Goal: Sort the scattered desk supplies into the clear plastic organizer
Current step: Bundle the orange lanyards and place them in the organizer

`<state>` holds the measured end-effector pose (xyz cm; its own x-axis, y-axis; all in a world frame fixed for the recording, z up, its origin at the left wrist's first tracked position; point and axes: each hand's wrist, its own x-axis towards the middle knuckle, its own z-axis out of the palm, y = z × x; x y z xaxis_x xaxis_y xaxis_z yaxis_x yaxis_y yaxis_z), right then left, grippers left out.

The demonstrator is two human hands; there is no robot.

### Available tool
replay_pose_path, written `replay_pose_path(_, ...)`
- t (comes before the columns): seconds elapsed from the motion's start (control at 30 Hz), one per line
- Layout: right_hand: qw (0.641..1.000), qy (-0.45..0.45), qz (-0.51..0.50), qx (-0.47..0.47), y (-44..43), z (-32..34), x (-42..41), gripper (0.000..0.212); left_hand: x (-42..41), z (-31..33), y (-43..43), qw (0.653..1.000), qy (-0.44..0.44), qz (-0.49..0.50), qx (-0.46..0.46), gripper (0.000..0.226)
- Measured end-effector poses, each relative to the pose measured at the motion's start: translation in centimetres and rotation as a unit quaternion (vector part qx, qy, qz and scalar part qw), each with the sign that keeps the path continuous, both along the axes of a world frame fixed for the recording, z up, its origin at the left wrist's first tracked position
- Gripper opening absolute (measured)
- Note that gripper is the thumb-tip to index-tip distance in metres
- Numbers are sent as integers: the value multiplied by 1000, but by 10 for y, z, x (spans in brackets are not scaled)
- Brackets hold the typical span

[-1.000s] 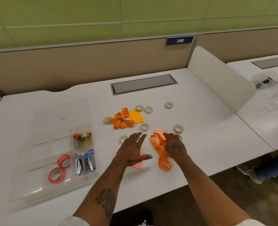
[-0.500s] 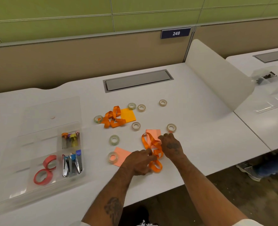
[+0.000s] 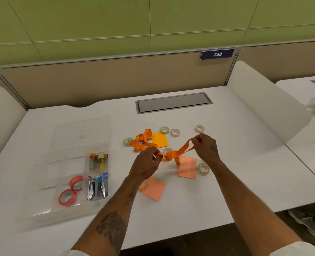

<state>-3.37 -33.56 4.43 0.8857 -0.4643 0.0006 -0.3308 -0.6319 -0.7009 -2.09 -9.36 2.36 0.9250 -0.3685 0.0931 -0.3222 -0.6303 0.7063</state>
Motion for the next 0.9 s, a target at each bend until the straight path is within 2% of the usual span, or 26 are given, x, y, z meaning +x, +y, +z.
replay_pose_path(0.07, 999, -24, -14, 35, 8, 15, 13, 20, 11, 14, 17, 997, 7, 51, -51, 5)
replay_pose_path(0.23, 989, -63, 1, 133, 41, 49, 41, 25, 33, 54, 63, 982, -13, 120, -146, 13)
replay_pose_path(0.43, 945, -61, 162, 278, 118, 98, 65, 20, 57, 107, 109, 974, -20, 126, -189, 22)
replay_pose_path(0.5, 926, -51, 227, 296, 148, 115, 69, 24, 66, 127, 119, 970, -12, 111, -215, 22)
replay_pose_path(0.6, 896, -45, 308, 316, 194, 139, 73, 42, 76, 155, 134, 962, 3, 85, -260, 22)
replay_pose_path(0.7, 873, -48, 353, 332, 238, 155, 78, 34, 87, 175, 157, 963, -11, 88, -255, 20)
replay_pose_path(0.8, 875, -52, 349, 331, 276, 162, 87, 43, 95, 186, 190, 962, -18, 101, -254, 12)
replay_pose_path(0.9, 875, -46, 351, 331, 312, 165, 95, 31, 99, 192, 224, 957, -32, 118, -264, 10)
